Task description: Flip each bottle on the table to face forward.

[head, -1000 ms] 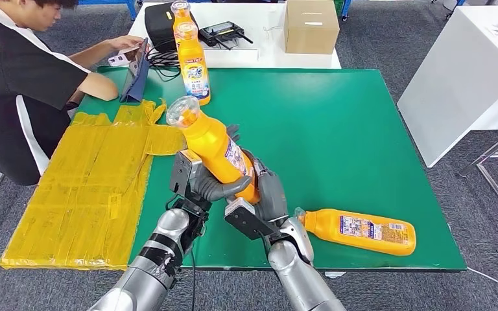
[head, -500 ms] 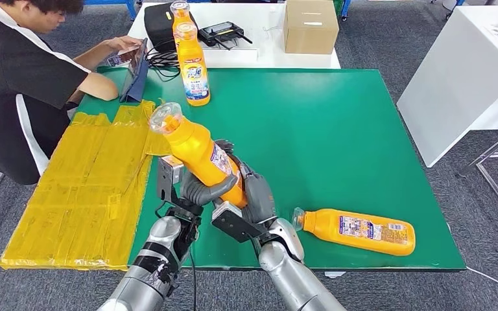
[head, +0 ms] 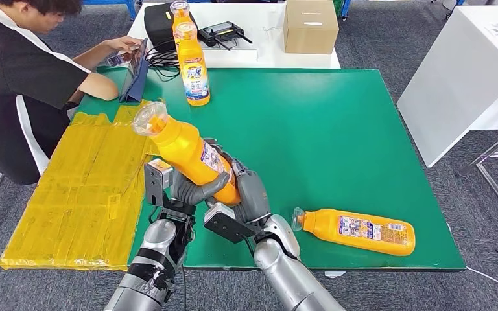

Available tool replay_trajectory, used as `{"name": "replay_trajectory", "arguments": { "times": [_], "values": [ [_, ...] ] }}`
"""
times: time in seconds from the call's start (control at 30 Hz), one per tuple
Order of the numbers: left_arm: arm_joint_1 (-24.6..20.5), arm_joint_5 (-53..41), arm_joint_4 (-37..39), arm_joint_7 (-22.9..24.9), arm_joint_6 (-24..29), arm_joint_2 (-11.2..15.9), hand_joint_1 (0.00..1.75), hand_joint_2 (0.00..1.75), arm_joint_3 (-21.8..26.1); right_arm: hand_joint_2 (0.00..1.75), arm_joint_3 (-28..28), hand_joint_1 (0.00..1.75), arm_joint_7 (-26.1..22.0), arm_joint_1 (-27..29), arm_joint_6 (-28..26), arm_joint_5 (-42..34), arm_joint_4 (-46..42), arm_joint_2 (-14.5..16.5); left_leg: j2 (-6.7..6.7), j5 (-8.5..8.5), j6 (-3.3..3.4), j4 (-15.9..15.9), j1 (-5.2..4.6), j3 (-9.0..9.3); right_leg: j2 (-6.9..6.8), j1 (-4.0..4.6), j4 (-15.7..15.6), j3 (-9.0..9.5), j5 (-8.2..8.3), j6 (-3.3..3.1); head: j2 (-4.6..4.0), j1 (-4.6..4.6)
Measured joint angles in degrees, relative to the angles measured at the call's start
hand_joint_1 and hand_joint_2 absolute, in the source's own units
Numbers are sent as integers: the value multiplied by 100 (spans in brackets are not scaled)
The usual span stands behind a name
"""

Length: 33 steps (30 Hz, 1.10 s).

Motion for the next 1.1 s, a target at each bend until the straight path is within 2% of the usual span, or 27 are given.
{"name": "replay_trajectory", "arguments": {
  "times": [0.03,0.07,0.27,0.47,0.73,0.83,0.93,1.0,1.03,1.1],
  "values": [
    [6,-10,-37,2,30,-2,175,175,-1,175,-11,23,-15,4,1,25,-8,0,0,0,0,0,0,0,0,0,0,0,0,0,0,0],
    [4,-19,-75,9,81,-2,175,175,1,175,-21,1,-29,18,1,64,-22,0,0,0,0,0,0,0,0,0,0,0,0,0,0,0],
    [-267,-292,-267,37,807,17,175,175,178,175,-202,0,-69,416,51,286,-328,-13,-3,0,0,0,1,-4,-1,-1,0,0,0,0,0,2],
    [-639,-1299,-325,52,1850,92,175,175,378,175,-515,0,-87,769,140,564,-977,-84,-4,0,0,0,1,-6,-3,-2,1,0,0,0,0,2],
    [-766,-1473,-325,67,2012,146,175,175,455,175,-671,0,-86,955,136,631,-1403,-99,-4,0,0,0,1,-6,-2,-2,1,-1,0,0,0,3],
    [-785,-1781,-322,82,2309,164,175,175,467,175,-700,0,-84,1012,89,689,-1518,-105,-4,0,0,0,1,-5,-2,-2,1,-2,0,0,0,3],
    [-866,-2950,-239,306,3131,243,175,175,481,175,-737,0,39,1153,-29,876,-1897,-150,-4,0,0,0,1,-5,-2,-1,1,-3,0,0,0,2],
    [-979,-4555,-24,808,3799,371,175,175,480,175,-750,0,264,1254,-119,1154,-2294,-232,-3,0,0,0,0,-5,-3,-1,0,-2,0,0,0,2],
    [-1031,-5563,111,1221,4019,456,175,175,475,175,-754,0,397,1288,-163,1329,-2497,-287,-3,0,0,0,0,-5,-2,-2,0,-2,0,0,0,2],
    [-1106,-7492,389,2474,4196,712,175,175,320,175,-761,0,642,1314,-233,1673,-2853,-404,8,0,0,0,-1,-1,6,-2,1,-3,1,0,0,4]
  ]
}}
